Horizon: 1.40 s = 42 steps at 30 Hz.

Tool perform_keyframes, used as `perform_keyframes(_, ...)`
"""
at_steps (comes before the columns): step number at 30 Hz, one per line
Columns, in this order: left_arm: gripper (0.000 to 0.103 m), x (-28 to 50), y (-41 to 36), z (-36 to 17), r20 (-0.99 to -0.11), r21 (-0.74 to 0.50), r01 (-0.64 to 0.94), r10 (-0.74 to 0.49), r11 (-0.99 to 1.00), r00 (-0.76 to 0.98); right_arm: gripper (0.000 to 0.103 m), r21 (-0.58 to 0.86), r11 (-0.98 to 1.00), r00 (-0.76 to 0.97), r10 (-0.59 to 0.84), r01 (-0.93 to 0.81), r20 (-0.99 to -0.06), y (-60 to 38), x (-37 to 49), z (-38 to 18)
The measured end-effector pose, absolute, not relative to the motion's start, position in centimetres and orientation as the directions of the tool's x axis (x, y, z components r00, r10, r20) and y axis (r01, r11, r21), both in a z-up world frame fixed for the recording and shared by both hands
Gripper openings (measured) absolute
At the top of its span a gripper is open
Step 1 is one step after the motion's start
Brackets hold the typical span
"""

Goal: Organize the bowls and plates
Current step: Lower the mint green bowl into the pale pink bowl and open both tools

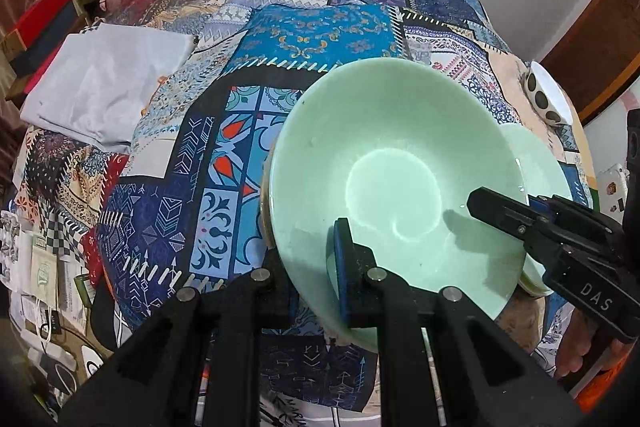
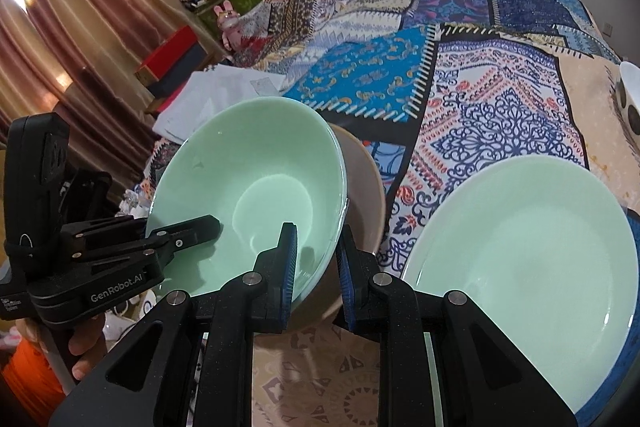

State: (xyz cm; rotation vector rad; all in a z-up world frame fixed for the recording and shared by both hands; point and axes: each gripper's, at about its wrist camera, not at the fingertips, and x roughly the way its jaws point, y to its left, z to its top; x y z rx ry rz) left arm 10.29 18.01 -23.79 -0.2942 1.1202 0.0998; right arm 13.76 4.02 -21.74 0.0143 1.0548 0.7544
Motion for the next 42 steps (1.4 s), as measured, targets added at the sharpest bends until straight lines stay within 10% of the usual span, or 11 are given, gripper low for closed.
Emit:
perform_keyframes(29, 0.018, 12.2, 16.0, -24.4, -0.906, -0.018, -0.174, 0.057, 0.985, 0.42, 0.023, 0.289, 0.757, 0.301, 0.534, -0.586, -0.79, 2.2, 13.2, -20.6)
perform_keyframes(42, 0.038, 12.7, 15.7, -22.5, -0.924, -0.016, -0.186, 0.056, 0.982, 0.378, 0.025, 0.275, 0.789, 0.374, 0.526, -0.549, -0.764, -1.5, 12.9, -19.2)
